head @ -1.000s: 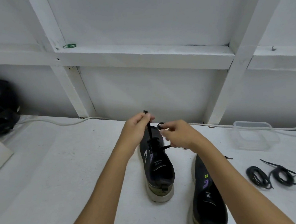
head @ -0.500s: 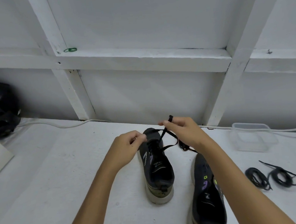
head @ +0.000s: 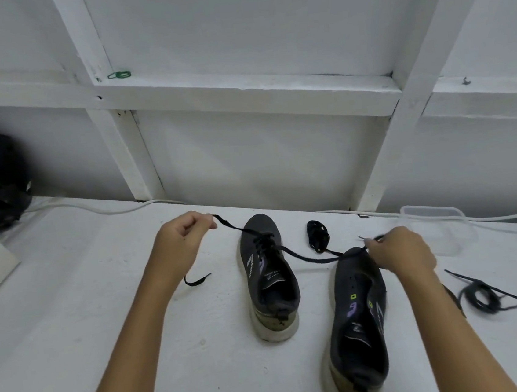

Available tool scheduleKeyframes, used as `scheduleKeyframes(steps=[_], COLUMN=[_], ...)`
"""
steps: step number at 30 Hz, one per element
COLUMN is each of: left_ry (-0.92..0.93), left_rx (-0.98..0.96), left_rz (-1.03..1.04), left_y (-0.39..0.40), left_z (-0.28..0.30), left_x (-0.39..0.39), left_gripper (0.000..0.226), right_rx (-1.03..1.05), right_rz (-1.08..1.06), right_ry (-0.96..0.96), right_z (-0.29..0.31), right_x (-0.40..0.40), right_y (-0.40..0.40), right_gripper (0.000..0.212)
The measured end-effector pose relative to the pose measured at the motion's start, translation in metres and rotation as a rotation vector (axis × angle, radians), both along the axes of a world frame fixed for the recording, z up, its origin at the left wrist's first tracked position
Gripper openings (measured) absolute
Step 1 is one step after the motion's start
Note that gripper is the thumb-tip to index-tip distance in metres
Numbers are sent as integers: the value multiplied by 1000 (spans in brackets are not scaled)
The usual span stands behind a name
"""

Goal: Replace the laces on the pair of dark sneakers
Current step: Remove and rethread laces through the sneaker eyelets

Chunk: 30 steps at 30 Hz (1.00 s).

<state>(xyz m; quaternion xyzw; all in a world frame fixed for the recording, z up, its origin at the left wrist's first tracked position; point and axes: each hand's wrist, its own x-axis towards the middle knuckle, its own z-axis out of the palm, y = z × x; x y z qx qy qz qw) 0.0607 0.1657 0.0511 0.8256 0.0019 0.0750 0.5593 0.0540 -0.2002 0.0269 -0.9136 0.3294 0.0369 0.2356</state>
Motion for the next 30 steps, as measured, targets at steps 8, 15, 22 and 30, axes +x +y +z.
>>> scheduleKeyframes(steps=[8, 15, 22, 30], left_ry=[90, 63, 276, 513], left_rx=[139, 172, 304, 184], left_rz=[-340, -345, -322, -218], left_y=[-35, -36, 7, 13], left_z=[11, 20, -9, -40], left_x=[-3, -2, -1, 1], left_gripper=[31, 26, 25, 20], right_rx=[291, 311, 272, 197], right_rz=[769, 858, 331, 186], right_ry=[-353, -327, -449, -381], right_z=[40, 46, 37, 22], right_x=[8, 28, 50, 44], right_y=[86, 120, 75, 79], right_gripper=[46, 13, 15, 42])
